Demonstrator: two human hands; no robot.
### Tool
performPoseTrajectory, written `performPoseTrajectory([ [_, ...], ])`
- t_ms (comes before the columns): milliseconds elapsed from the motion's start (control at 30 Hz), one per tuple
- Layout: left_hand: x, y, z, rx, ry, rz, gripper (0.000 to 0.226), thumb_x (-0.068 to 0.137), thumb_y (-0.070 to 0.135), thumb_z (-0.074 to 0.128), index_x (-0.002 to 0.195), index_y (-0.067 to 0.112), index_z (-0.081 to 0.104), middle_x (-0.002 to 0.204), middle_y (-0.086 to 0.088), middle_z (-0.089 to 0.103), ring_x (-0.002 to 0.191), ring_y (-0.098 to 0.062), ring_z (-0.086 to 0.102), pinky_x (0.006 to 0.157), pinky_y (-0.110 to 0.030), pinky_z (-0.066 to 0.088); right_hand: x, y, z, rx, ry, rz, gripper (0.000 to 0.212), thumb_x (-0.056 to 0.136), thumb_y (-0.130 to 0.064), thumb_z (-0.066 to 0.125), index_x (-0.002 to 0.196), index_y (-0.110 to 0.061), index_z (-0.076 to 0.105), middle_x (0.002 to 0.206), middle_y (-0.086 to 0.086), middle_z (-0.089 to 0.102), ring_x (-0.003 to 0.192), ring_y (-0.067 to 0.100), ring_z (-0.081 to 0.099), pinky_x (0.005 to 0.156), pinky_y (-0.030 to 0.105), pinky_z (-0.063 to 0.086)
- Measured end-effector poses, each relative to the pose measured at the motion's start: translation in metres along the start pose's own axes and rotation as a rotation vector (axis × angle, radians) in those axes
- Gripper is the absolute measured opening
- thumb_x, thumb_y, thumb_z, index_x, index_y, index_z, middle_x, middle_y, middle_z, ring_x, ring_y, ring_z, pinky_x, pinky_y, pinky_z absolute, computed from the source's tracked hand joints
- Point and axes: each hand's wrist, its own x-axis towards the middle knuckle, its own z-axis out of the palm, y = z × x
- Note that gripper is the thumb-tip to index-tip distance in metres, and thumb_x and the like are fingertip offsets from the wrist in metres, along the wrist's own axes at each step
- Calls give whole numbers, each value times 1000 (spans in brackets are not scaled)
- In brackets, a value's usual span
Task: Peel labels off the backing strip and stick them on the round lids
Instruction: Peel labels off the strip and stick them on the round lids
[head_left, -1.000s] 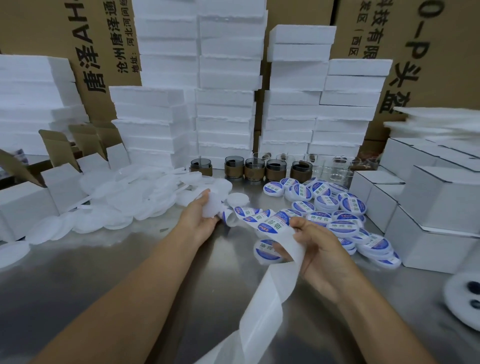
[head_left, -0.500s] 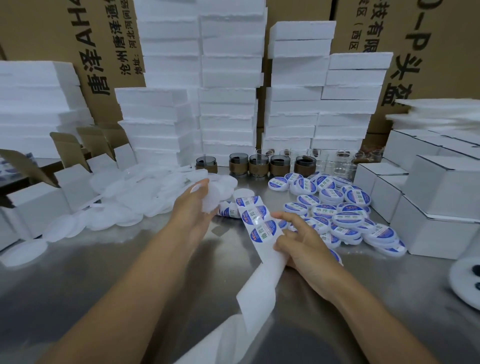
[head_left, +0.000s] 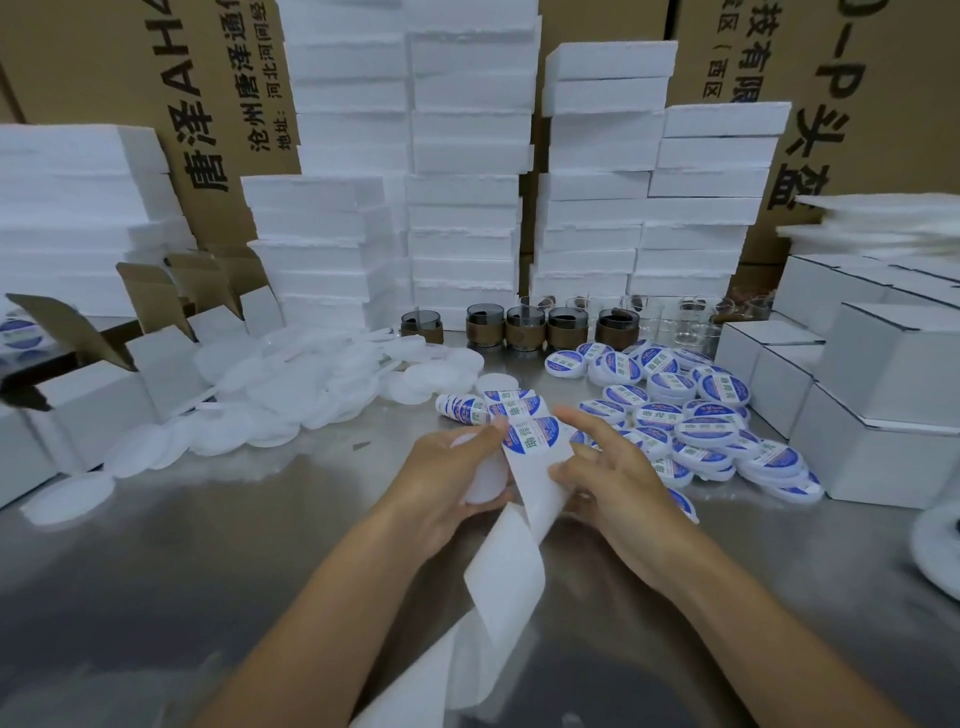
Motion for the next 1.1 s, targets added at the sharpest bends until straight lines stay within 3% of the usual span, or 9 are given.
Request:
performPoseTrajectory([
  [67,3,-1,1,56,49,35,25,84,19,68,107,8,66,102,-13,71,91,-28,70,70,-39,59,-2,5,2,-168,16,-68,45,87,1,53,117,-32,51,90,-3,73,88,12,67,81,23,51],
  [133,5,-2,2,50,67,48,27,84,17,69,108,8,66,103,-15,71,94,-31,68,79,-45,57,-3,11,3,-497,161,-247,38,88,-14,58,121,-31,48,90,-7,63,88,8,60,76,14,47],
  [267,5,-6,1,27,-13,73,15,83,14,69,98,10,70,99,-14,72,94,-31,69,84,-46,55,-4,14,6,-965,346,-549,38,90,-31,53,128,-26,50,107,-14,42,107,5,43,81,24,39],
  [367,5,-7,0,22,-69,115,5,84,13,68,84,15,73,94,-14,72,82,-27,69,76,-40,57,1,13,5,-1094,356,-615,36,90,-25,57,125,-16,57,111,-3,51,110,16,45,85,30,41],
  [500,6,-7,-1,54,-84,133,20,83,16,69,102,9,68,104,-19,70,86,-29,68,77,-41,57,5,13,4,-1128,344,-573,40,90,-26,57,129,-16,55,119,1,53,116,17,41,95,33,37],
  [700,7,-8,-6,120,-119,143,30,86,16,66,112,3,62,122,-20,61,109,-35,61,92,-47,51,7,13,2,-1160,333,-600,36,87,-24,62,122,-15,59,114,2,58,111,19,45,93,31,35],
  [933,8,-6,-5,94,-111,127,9,86,23,66,88,17,72,103,-11,71,94,-25,68,74,-38,58,4,11,1,-1127,357,-643,32,81,-19,70,112,-13,65,104,4,65,101,25,55,89,38,40],
  [1033,10,-5,-4,60,-100,132,21,87,25,64,69,25,75,85,-3,74,76,-16,71,65,-34,59,3,10,1,-1117,355,-647,31,79,-18,72,109,-14,66,104,2,66,100,23,56,91,36,38],
  [1100,10,-5,-4,39,-80,147,24,86,21,66,64,24,73,88,-8,73,74,-19,70,64,-35,60,3,10,1,-1118,367,-648,29,78,-17,73,106,-15,67,104,3,64,99,23,56,89,34,38],
])
